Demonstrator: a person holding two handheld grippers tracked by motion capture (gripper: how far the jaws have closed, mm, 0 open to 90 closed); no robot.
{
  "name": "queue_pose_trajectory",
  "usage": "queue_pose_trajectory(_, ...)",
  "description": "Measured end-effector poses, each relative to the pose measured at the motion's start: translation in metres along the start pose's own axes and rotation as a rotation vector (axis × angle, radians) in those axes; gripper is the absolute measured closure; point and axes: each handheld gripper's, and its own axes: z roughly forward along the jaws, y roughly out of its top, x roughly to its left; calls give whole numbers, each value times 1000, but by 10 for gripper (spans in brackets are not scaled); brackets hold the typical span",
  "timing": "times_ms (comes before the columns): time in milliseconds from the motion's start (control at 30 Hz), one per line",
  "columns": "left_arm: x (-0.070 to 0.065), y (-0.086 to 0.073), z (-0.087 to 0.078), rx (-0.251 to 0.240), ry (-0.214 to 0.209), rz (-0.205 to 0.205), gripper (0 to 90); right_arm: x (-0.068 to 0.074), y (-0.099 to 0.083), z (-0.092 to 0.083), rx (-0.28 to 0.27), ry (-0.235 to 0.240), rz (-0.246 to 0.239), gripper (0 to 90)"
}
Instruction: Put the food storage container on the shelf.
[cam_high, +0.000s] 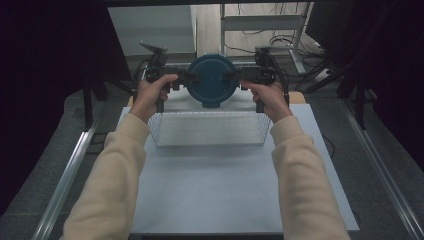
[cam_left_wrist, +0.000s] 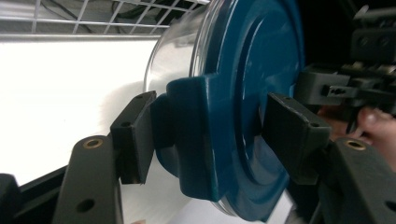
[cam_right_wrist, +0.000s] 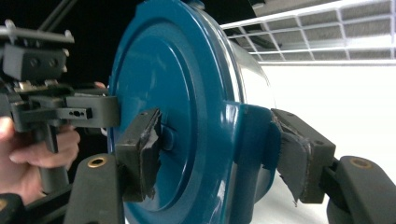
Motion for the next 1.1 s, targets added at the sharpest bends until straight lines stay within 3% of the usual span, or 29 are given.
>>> queue_pose_trajectory(167, 13, 4, 11, -3, -43, -84, 367, -12, 4, 5, -3, -1, 112, 353)
queue_pose_trajectory(267, 17, 4, 15, -6, -55, -99, 360, -18, 4, 8, -7, -1, 151, 352)
queue_pose_trajectory(400, 21, 3, 21, -18, -66, -121, 345, -25, 4, 10, -5, -9, 180, 351)
queue_pose_trajectory(567, 20, 1, 22, -37, -57, -115, 341, -23, 3, 9, -18, -22, 159, 334)
queue_pose_trajectory(667, 15, -2, 21, -61, -17, -71, 312, -12, 0, 8, -47, -87, 72, 212)
queue_pose_trajectory(733, 8, -4, 16, -82, 55, -13, 260, -5, -1, 4, -83, -114, 30, 155)
queue_pose_trajectory(900, -8, -16, -8, -125, 142, 100, 201, 15, -9, -16, -139, -171, -74, 118)
queue_pose_trajectory(967, -15, -27, -19, -128, 185, 155, 196, 20, -16, -26, -155, -160, -115, 119)
queue_pose_trajectory(1100, -26, -56, -38, -150, 157, 204, 194, 29, -36, -45, -164, -141, -196, 139)
